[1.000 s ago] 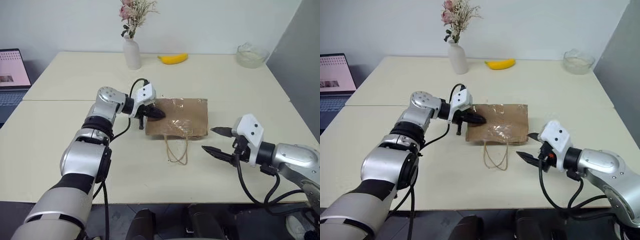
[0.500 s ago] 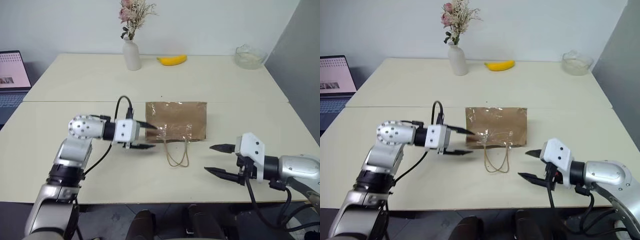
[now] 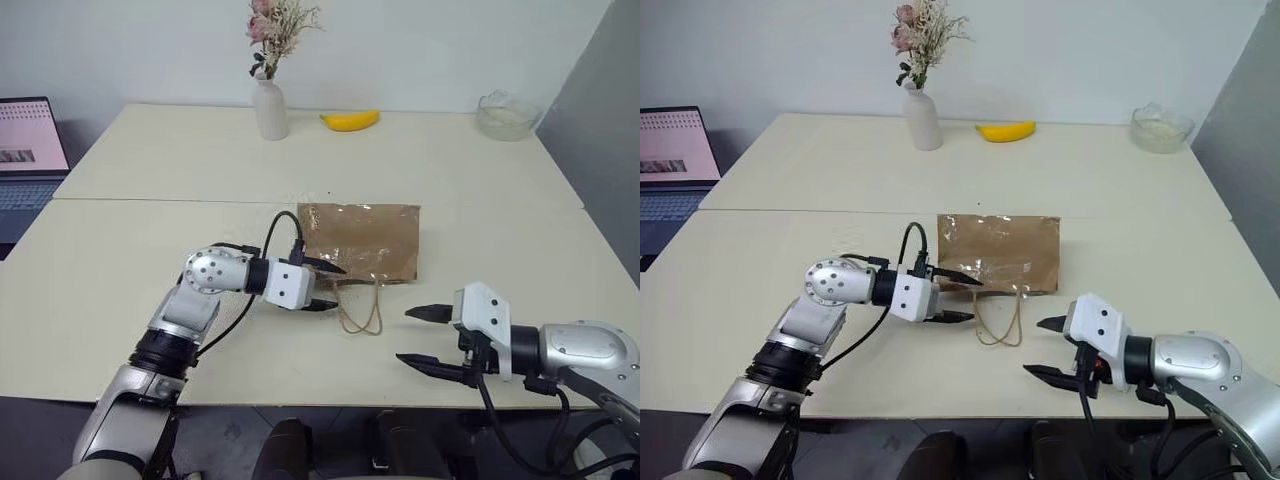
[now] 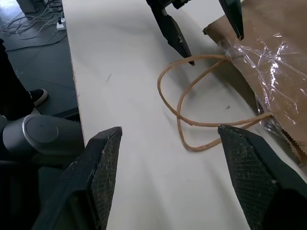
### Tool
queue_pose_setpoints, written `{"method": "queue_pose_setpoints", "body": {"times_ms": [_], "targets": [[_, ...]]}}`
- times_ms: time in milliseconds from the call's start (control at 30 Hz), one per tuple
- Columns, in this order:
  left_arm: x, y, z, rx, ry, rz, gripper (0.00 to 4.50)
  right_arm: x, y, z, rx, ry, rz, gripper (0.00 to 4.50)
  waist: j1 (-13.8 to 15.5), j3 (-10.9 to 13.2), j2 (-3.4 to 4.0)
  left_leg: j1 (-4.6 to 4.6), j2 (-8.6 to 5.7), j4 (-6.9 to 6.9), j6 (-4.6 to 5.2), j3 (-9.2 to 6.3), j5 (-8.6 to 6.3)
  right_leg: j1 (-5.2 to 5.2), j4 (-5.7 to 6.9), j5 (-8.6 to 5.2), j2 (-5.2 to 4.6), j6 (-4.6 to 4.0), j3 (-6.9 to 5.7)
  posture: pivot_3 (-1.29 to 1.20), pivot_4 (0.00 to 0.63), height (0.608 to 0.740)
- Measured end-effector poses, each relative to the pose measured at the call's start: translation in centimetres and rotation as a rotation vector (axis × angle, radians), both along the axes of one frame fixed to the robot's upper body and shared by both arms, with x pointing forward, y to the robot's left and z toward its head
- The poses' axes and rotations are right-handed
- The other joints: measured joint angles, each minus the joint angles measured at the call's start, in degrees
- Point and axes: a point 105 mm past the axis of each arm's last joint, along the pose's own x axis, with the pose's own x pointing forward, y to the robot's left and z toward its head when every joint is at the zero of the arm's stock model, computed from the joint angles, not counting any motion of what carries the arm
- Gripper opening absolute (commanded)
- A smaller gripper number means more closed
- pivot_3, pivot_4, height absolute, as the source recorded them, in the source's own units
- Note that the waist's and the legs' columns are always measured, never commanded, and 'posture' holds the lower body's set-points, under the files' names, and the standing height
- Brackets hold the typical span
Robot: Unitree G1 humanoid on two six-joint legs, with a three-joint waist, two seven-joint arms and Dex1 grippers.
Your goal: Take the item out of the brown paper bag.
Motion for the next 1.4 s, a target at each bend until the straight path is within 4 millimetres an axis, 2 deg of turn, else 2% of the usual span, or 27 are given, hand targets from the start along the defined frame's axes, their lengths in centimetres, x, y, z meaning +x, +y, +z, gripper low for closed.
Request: {"method": "queue_pose_setpoints", "body": {"times_ms": [200, 300, 500, 533, 667, 767, 933, 1033, 1167, 1267, 1300, 1400], "targets": [[-0.8, -1.9, -1.4, 0.039, 0.000, -0.100, 2.75, -0.2, 0.3, -0.5, -0.006, 0.015, 0.009, 3.37, 0.01, -0.01, -0.01, -0.01, 0.00, 0.00, 0.00, 0.09, 0.00, -0.01, -0.02, 0.00, 0.00, 0.00, 0.00, 0.00, 0.150, 0.740], [-0.7, -1.9, -2.0, 0.060, -0.002, -0.118, 2.14, -0.2, 0.4, -0.7, -0.010, 0.021, 0.008, 3.37, 0.02, -0.01, -0.01, -0.02, 0.00, 0.00, 0.00, 0.07, 0.00, -0.01, -0.01, 0.00, 0.01, 0.00, -0.01, 0.00, 0.150, 0.740], [-0.4, -2.9, -1.6, 0.021, 0.023, -0.109, 0.21, -0.1, 1.0, -1.1, -0.007, 0.016, 0.004, 3.37, -0.02, -0.01, -0.02, -0.02, 0.00, 0.00, 0.00, 0.12, 0.00, -0.01, -0.02, 0.00, 0.01, 0.00, -0.04, 0.00, 0.150, 0.740], [-0.3, -3.0, -1.4, 0.000, 0.046, -0.089, 0.04, -0.1, 1.4, -1.1, 0.001, 0.016, 0.009, 3.37, -0.03, -0.01, -0.02, -0.03, 0.02, 0.00, 0.00, 0.10, 0.00, -0.01, -0.02, 0.00, 0.02, 0.00, -0.04, 0.00, 0.150, 0.740], [0.7, -2.9, 0.8, -0.115, 0.135, 0.018, 0.04, 0.9, 2.6, -1.4, 0.005, -0.006, 0.008, 3.37, -0.22, -0.02, -0.04, -0.02, 0.05, 0.01, 0.00, 0.07, 0.00, -0.03, 0.00, 0.00, 0.06, 0.00, -0.05, 0.00, 0.150, 0.740], [1.1, -3.0, 2.6, -0.190, 0.172, 0.077, 0.04, 1.8, 3.5, -2.5, -0.005, 0.007, 0.002, 3.37, -0.25, -0.02, -0.04, -0.02, 0.04, -0.01, 0.00, 0.03, 0.00, -0.03, 0.00, 0.00, 0.06, 0.00, -0.03, 0.00, 0.150, 0.740], [1.0, -3.0, 3.2, -0.223, 0.214, 0.113, 0.04, 3.4, 5.0, -4.7, -0.020, 0.039, -0.018, 3.37, -0.25, -0.03, -0.05, -0.01, 0.03, -0.02, 0.00, -0.08, 0.00, -0.06, 0.02, 0.00, 0.05, 0.00, -0.01, 0.00, 0.150, 0.740], [1.1, -3.1, 3.3, -0.232, 0.224, 0.128, 0.00, 5.0, 5.6, -5.9, -0.034, 0.033, -0.065, 2.77, -0.26, -0.03, -0.05, -0.02, 0.02, -0.01, 0.00, -0.11, 0.00, -0.08, 0.05, 0.00, 0.05, 0.00, -0.01, 0.00, 0.150, 0.740], [1.1, -3.1, 3.5, -0.238, 0.235, 0.143, 0.00, 6.1, 5.3, -6.5, -0.073, 0.002, -0.107, 1.28, -0.19, -0.03, -0.05, -0.05, 0.02, -0.02, 0.00, -0.16, 0.00, -0.09, 0.03, 0.00, 0.05, 0.00, 0.00, 0.00, 0.150, 0.740], [1.6, -2.7, 3.9, -0.275, 0.256, 0.184, 0.00, 6.3, 5.0, -6.9, -0.100, -0.013, -0.117, 0.20, -0.17, -0.03, -0.05, -0.04, 0.02, -0.01, 0.00, -0.20, 0.00, -0.09, 0.03, 0.00, 0.04, -0.01, -0.01, 0.00, 0.150, 0.740], [1.9, -2.6, 4.1, -0.289, 0.261, 0.202, 0.00, 6.2, 5.0, -7.1, -0.105, -0.013, -0.117, 0.01, -0.17, -0.03, -0.05, -0.04, 0.02, -0.01, 0.00, -0.23, 0.00, -0.08, 0.04, 0.00, 0.04, -0.01, -0.01, 0.00, 0.150, 0.740], [3.0, -2.7, 5.6, -0.346, 0.276, 0.261, 0.00, 6.0, 4.9, -7.2, -0.115, -0.031, -0.120, 0.01, -0.17, -0.04, -0.06, -0.04, 0.01, -0.01, 0.00, -0.26, 0.00, -0.06, 0.04, 0.00, 0.04, 0.00, -0.02, 0.00, 0.150, 0.740]]}}
